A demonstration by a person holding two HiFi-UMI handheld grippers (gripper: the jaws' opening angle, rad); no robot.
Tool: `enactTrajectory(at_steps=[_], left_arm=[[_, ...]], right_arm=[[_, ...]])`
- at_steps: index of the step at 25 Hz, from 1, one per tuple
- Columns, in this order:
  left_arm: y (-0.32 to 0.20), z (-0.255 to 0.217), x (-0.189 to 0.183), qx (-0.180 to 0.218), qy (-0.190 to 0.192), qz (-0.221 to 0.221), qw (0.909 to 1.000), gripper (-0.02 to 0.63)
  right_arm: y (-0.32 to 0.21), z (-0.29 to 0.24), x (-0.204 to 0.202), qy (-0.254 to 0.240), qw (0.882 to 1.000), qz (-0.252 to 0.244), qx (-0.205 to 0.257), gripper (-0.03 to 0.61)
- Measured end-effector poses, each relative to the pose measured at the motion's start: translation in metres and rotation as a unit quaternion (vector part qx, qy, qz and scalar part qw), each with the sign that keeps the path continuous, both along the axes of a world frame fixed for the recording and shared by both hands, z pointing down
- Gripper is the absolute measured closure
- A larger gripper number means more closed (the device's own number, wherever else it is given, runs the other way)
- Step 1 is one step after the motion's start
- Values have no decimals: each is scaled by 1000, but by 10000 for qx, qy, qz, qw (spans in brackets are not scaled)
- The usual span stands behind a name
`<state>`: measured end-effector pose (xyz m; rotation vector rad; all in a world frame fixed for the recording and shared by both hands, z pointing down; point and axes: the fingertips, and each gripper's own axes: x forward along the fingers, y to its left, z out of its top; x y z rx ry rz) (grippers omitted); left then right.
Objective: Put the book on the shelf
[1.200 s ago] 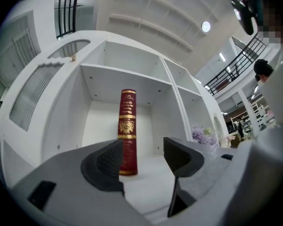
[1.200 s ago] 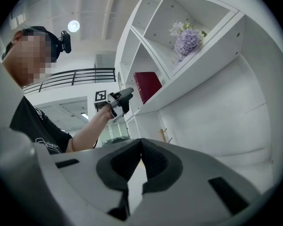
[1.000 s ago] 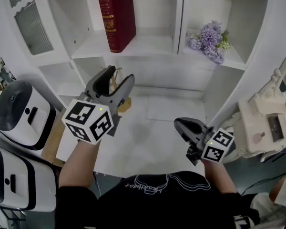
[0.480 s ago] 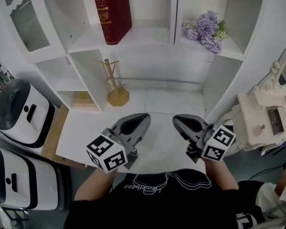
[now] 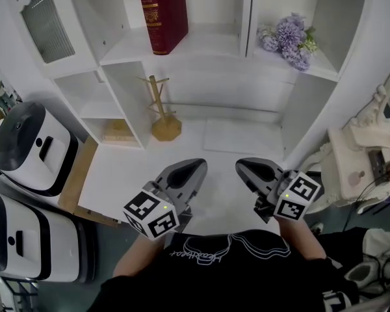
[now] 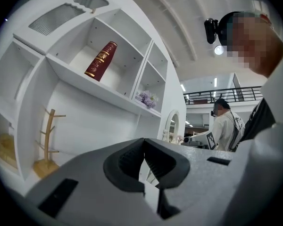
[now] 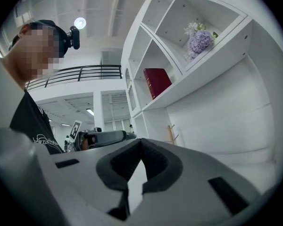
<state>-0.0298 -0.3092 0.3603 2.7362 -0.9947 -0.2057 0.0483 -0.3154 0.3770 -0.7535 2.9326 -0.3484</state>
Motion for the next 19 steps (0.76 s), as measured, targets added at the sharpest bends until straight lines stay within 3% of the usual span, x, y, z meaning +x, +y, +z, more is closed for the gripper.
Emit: enactTrajectory(at_steps=[8,19], left_arm=[[-7,7,-22,-283,412,-146,9986,609],[-7,10,-27,-272,369,-132,9989,610]], right_arm=[[0,1,-6,15,10000,-25,-30,572],[-3,5,-16,84,9999,-74,-46,572]])
